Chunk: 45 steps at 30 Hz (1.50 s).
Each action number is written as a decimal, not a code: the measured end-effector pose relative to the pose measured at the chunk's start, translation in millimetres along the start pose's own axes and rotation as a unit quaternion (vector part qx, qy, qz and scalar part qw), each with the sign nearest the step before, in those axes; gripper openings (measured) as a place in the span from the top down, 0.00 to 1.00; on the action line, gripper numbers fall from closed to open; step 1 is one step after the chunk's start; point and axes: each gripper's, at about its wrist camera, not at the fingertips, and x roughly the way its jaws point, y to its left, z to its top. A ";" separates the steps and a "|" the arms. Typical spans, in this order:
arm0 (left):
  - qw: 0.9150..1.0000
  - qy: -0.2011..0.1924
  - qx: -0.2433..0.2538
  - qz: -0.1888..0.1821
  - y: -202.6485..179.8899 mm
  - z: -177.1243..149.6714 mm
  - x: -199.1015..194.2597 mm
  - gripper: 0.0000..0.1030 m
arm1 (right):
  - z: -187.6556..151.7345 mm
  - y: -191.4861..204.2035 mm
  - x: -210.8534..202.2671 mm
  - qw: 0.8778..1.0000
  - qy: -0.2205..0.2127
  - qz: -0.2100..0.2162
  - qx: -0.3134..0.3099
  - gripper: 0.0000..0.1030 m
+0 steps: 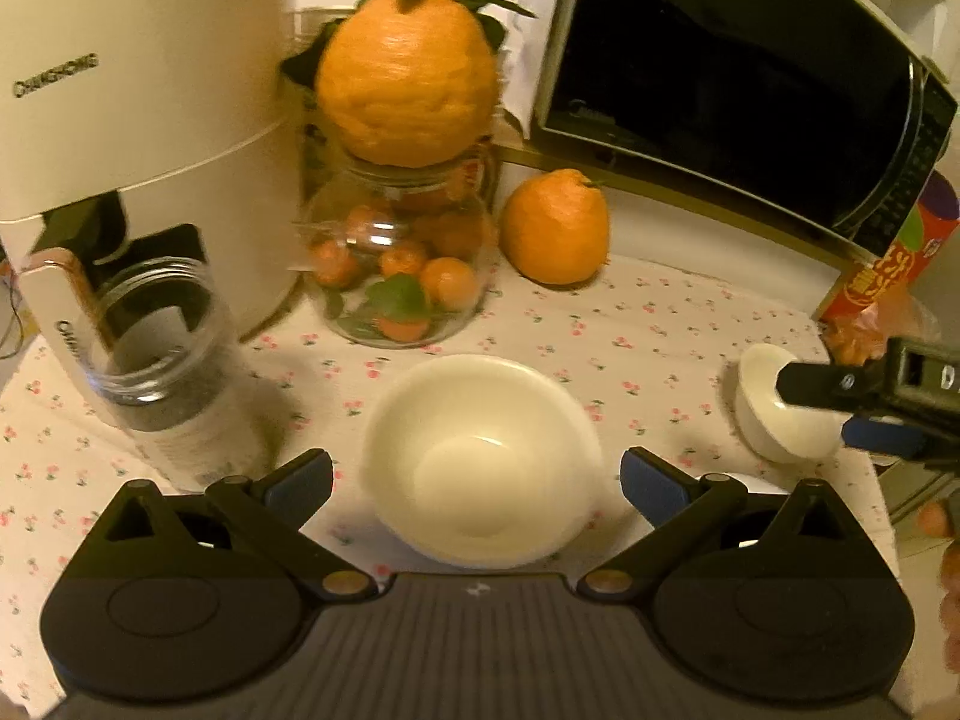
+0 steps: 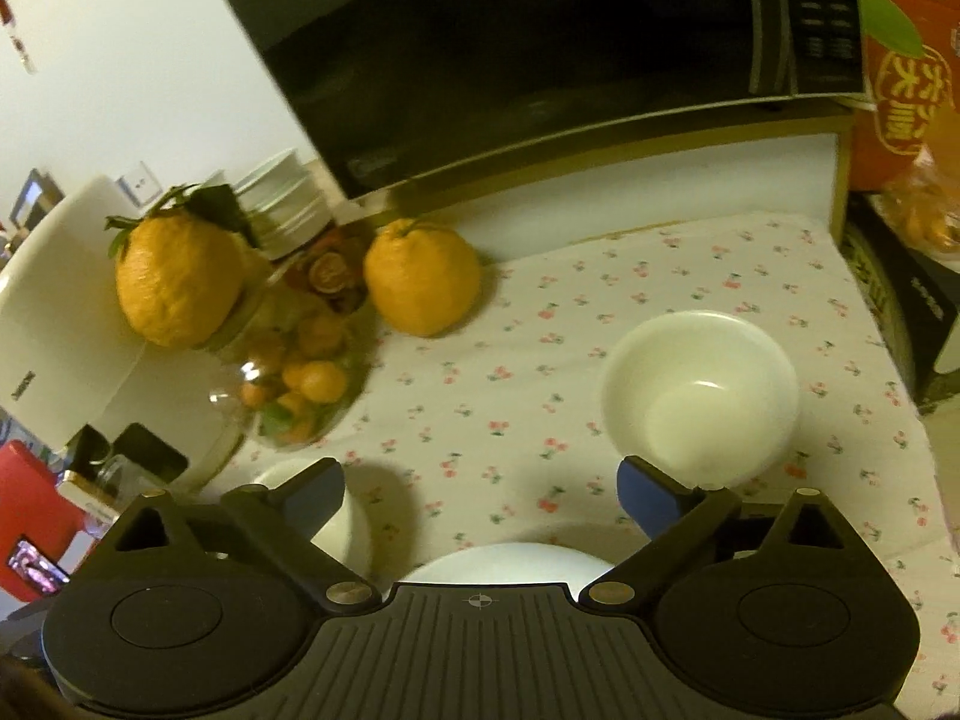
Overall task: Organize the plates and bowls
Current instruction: 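Open both tools and lift them away from the nested bowls, then move both tools down to the rim of the nested white bowls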
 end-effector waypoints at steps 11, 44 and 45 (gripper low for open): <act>0.999 -0.003 0.032 -0.015 -45.9 10.7 10.1 0.01 | 0.2 -56.8 -12.0 0.999 -0.012 -0.025 0.038 0.04; 0.991 0.031 0.079 -0.107 -140.5 19.9 96.6 0.35 | 10.2 -148.8 20.4 0.989 -0.043 -0.015 0.141 0.19; 0.991 0.033 0.079 -0.106 -141.6 19.9 98.3 0.37 | 10.3 -148.4 21.6 0.989 -0.042 -0.017 0.140 0.23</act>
